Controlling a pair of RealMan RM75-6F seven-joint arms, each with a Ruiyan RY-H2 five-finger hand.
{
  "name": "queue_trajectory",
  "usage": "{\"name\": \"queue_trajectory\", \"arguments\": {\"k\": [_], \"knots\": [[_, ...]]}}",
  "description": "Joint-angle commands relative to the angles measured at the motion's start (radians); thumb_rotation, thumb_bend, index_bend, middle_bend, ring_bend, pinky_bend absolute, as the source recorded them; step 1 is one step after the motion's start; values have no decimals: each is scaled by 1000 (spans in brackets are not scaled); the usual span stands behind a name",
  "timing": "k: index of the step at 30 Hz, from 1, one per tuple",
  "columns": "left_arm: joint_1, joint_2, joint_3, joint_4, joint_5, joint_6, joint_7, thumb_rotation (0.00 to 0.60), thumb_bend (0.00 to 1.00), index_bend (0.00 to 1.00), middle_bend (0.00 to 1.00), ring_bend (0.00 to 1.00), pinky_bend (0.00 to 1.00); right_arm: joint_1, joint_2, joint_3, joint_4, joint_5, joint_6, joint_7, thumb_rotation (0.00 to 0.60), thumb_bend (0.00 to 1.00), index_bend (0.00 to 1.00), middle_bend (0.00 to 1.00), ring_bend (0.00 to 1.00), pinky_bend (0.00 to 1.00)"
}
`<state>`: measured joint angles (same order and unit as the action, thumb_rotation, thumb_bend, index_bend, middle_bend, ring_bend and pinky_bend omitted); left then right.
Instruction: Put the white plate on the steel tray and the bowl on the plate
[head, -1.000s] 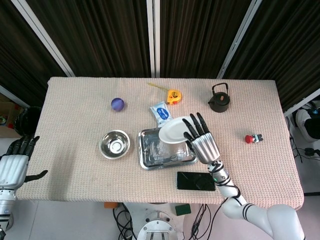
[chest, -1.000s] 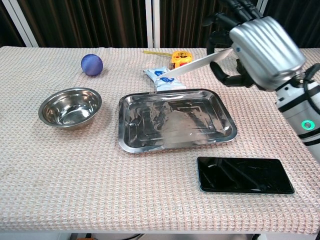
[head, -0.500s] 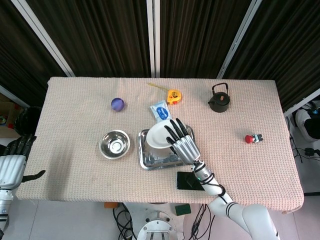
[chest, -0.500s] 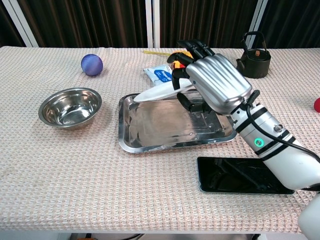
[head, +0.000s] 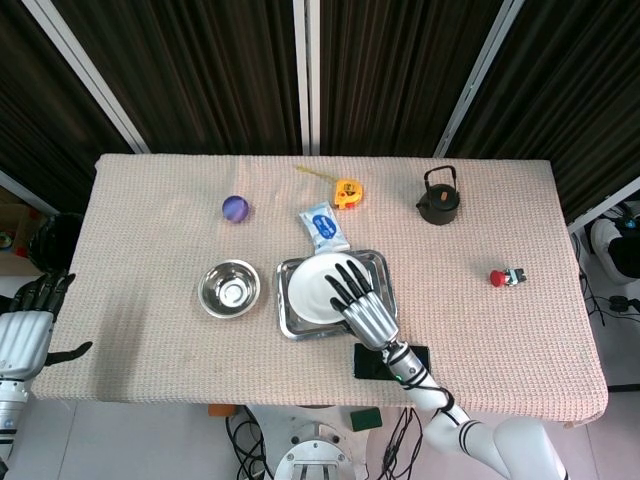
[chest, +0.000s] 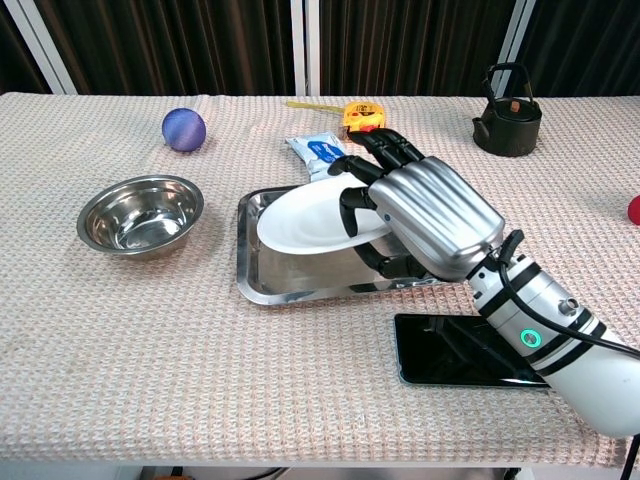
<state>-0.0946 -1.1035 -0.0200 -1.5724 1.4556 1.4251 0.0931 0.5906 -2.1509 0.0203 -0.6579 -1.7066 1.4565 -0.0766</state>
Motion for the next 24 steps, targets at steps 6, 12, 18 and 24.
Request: {"name": "queue_trajectory", "arguments": {"k": [6,12,18,24], "knots": [[-3,0,0,-2,1,-4,0,504,25,35,27,25,107,-18,134,8,-299,89,-173,-136,600,192,425,12,0,0],[1,2,0,-5,4,3,-4,503,25,35,27,25,107,-26,216,21,-488,124,-216,-210,600,176,298,0,0,0],[2,4,0,-4,2,4,-7,505,25,36,27,25,107,-43,277,26,-611,165,-246,-265,600,176,265,0,0,0],[-1,2,1,-6,6,0,-6,505,25,35,27,25,107,-34,338,76,-731,299,-356,-351,600,139,136,0,0,0]]}}
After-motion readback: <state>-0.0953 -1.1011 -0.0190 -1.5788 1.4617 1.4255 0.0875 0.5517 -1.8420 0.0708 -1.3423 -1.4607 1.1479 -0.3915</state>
